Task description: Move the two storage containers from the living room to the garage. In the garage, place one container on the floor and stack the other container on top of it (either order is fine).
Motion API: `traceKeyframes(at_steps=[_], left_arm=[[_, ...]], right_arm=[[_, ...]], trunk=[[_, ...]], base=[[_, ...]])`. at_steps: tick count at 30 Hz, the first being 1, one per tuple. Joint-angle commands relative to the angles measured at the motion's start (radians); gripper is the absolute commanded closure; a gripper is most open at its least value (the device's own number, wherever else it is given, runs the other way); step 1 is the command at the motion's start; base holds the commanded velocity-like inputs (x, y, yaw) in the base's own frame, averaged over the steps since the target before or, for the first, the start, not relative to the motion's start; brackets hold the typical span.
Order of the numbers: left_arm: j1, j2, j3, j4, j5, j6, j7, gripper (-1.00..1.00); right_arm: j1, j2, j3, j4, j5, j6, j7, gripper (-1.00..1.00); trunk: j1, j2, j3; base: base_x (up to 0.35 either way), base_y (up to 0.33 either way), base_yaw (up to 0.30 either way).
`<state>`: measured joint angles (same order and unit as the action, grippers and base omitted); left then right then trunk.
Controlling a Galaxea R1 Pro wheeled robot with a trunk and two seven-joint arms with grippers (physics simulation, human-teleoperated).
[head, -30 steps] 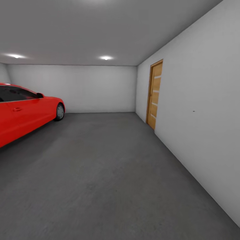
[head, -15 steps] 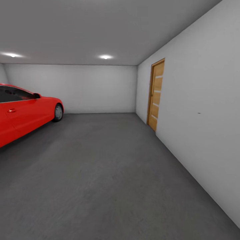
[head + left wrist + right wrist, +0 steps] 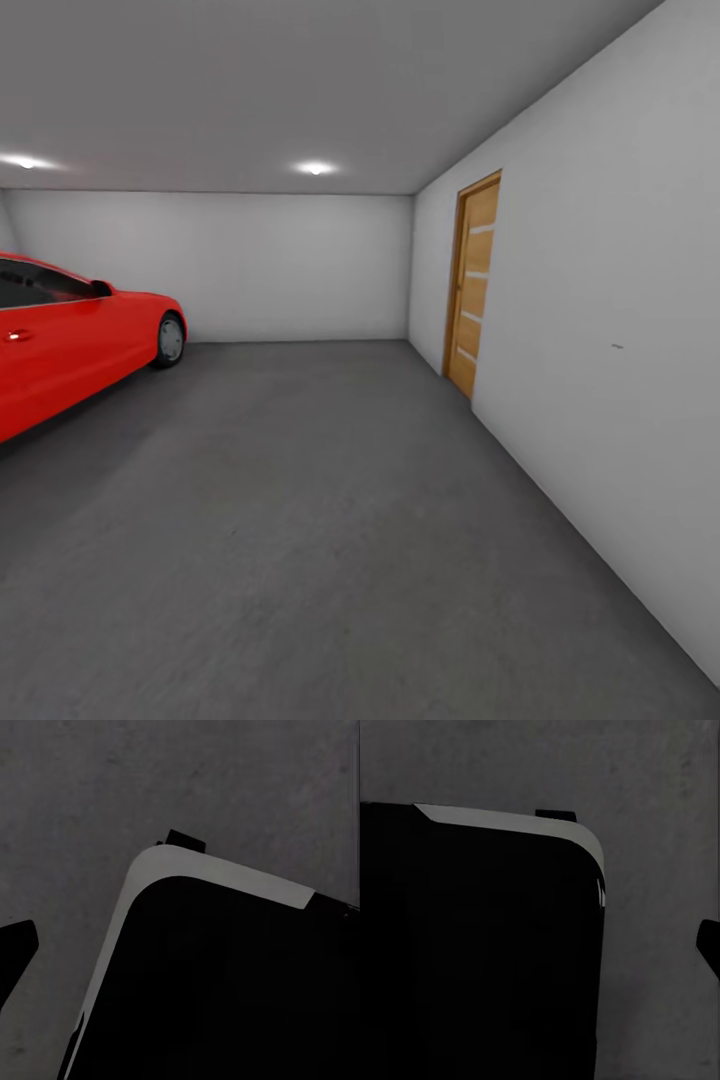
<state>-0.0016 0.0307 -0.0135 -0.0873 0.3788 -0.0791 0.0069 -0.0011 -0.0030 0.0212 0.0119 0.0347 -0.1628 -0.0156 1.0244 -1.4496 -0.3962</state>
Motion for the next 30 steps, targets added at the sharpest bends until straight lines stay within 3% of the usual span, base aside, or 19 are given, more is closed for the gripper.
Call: traceKeyframes(at_steps=[1, 30], left_arm=[[0.0, 0.0, -0.002, 0.0, 0.004, -0.002, 0.001, -1.0], [0.0, 0.0, -0.002, 0.0, 0.002, -0.001, 0.001, -1.0]], right_arm=[[0.0, 0.0, 0.002, 0.002, 0.004, -0.004, -0.002, -1.0], [0.0, 0.0, 0.002, 0.001, 0.004, -0.004, -0.001, -1.0]], trunk=[[0.001, 0.0, -0.001], [0.001, 0.0, -0.001]], base=[[0.324, 0.0, 0.0], [0.324, 0.0, 0.0]])
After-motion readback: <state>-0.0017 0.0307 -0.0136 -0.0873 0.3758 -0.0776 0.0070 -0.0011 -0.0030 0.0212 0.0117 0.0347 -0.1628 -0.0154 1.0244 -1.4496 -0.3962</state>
